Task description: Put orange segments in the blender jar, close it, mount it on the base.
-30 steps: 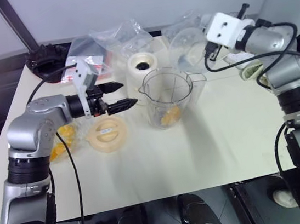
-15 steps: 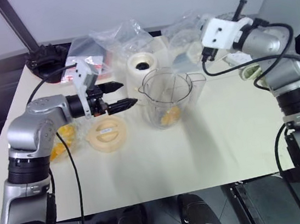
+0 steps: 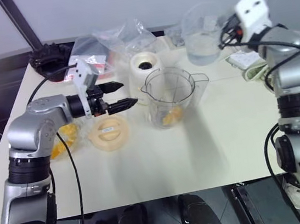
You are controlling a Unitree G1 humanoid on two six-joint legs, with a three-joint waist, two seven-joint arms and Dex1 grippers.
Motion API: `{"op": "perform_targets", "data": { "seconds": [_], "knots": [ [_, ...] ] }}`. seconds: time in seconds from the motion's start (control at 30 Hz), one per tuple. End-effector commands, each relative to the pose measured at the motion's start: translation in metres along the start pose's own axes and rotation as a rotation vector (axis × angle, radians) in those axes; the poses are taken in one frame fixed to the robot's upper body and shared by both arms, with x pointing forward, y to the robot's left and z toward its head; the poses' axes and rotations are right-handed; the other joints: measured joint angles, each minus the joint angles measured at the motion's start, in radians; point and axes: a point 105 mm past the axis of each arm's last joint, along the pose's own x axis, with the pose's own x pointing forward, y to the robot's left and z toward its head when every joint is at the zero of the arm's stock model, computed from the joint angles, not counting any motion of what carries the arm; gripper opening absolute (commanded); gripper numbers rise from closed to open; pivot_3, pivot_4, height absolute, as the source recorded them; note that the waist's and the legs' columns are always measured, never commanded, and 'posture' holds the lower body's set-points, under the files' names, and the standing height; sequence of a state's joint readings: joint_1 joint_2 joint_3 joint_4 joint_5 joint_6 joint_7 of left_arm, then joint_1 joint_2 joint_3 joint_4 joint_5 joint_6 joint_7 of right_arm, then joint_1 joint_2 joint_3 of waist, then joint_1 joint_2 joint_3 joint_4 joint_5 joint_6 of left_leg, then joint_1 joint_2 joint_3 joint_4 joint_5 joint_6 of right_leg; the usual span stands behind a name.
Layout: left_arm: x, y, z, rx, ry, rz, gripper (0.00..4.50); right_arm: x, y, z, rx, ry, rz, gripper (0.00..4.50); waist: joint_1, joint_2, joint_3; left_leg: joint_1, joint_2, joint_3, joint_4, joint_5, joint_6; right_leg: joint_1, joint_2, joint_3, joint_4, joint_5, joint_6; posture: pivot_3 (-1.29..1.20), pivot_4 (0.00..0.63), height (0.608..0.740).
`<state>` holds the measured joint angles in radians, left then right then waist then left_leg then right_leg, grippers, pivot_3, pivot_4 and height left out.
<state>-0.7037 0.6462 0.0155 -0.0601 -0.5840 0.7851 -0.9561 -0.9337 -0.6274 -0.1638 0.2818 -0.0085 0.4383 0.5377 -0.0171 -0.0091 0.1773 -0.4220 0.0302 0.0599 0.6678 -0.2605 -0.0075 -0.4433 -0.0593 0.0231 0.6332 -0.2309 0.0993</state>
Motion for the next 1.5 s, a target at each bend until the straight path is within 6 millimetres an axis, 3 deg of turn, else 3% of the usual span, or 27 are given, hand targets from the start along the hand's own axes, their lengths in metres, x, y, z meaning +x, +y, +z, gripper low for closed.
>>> {"op": "perform_targets", "data": {
  "seconds": [0.03,0.1,0.13,0.2,0.37,0.5,0.63,0.8,1.5],
  "knots": [
    [-0.002,-0.005,0.021,0.016,-0.063,-0.033,4.50,-0.023,-0.039,0.022,0.123,-0.106,-0.201,0.05,0.004,0.000,0.000,0.000,0.000,0.000,0.000,0.000,0.000,0.000,0.000,0.000,0.000,0.000,0.000,0.00,0.150,0.740],
    [0.000,-0.010,0.027,0.006,-0.075,-0.073,4.50,-0.046,-0.064,0.005,0.147,-0.101,-0.367,0.05,0.011,0.000,0.000,0.000,0.000,-0.001,0.000,0.000,0.000,0.000,0.000,-0.001,0.000,0.000,0.000,0.00,0.150,0.740],
    [0.000,-0.013,0.027,0.010,-0.065,-0.088,4.50,-0.058,-0.071,-0.006,0.072,-0.086,-0.440,0.05,0.014,-0.001,0.000,0.000,0.000,-0.001,0.000,0.000,0.000,0.000,0.000,-0.001,0.000,0.000,0.000,0.00,0.150,0.740],
    [0.001,-0.016,0.023,0.016,-0.040,-0.100,4.50,-0.070,-0.065,-0.030,-0.045,-0.040,-0.463,0.05,0.015,-0.001,-0.001,0.000,-0.001,-0.002,0.000,0.000,0.000,0.001,0.000,-0.001,-0.001,0.000,0.000,0.00,0.150,0.740],
    [-0.001,-0.015,0.017,-0.005,-0.024,-0.081,4.50,-0.096,-0.060,-0.100,0.031,0.076,-0.595,0.05,-0.007,-0.001,-0.001,0.001,-0.001,0.000,0.000,0.000,0.000,0.001,-0.001,0.001,-0.001,0.001,0.001,0.00,0.150,0.740],
    [-0.003,-0.016,0.014,-0.012,-0.016,-0.066,4.50,-0.104,-0.057,-0.133,0.077,0.099,-0.651,0.05,-0.029,0.000,-0.001,0.005,-0.001,0.000,0.000,0.003,-0.002,0.002,0.001,0.003,0.001,0.001,0.001,0.00,0.150,0.740],
    [-0.005,-0.015,0.012,-0.018,-0.013,-0.045,4.50,-0.103,-0.053,-0.158,0.100,0.125,-0.677,0.05,-0.031,0.000,-0.001,0.017,0.000,0.000,-0.001,0.004,-0.001,0.014,0.002,0.003,0.001,0.001,-0.001,0.00,0.150,0.740],
    [-0.008,-0.013,0.011,-0.025,-0.018,-0.015,4.50,-0.102,-0.049,-0.192,0.162,0.230,-0.722,0.05,-0.032,0.000,-0.001,0.018,0.000,-0.001,-0.001,0.005,-0.001,0.015,0.003,0.005,0.001,0.002,-0.004,0.00,0.150,0.740],
    [-0.011,-0.010,0.006,-0.030,-0.013,0.029,4.50,-0.104,-0.014,-0.249,0.297,0.410,-0.718,0.05,-0.032,0.000,-0.001,0.017,-0.001,-0.004,-0.001,0.005,-0.001,0.015,0.003,0.005,-0.002,0.003,-0.003,0.00,0.150,0.740]
  ]
}}
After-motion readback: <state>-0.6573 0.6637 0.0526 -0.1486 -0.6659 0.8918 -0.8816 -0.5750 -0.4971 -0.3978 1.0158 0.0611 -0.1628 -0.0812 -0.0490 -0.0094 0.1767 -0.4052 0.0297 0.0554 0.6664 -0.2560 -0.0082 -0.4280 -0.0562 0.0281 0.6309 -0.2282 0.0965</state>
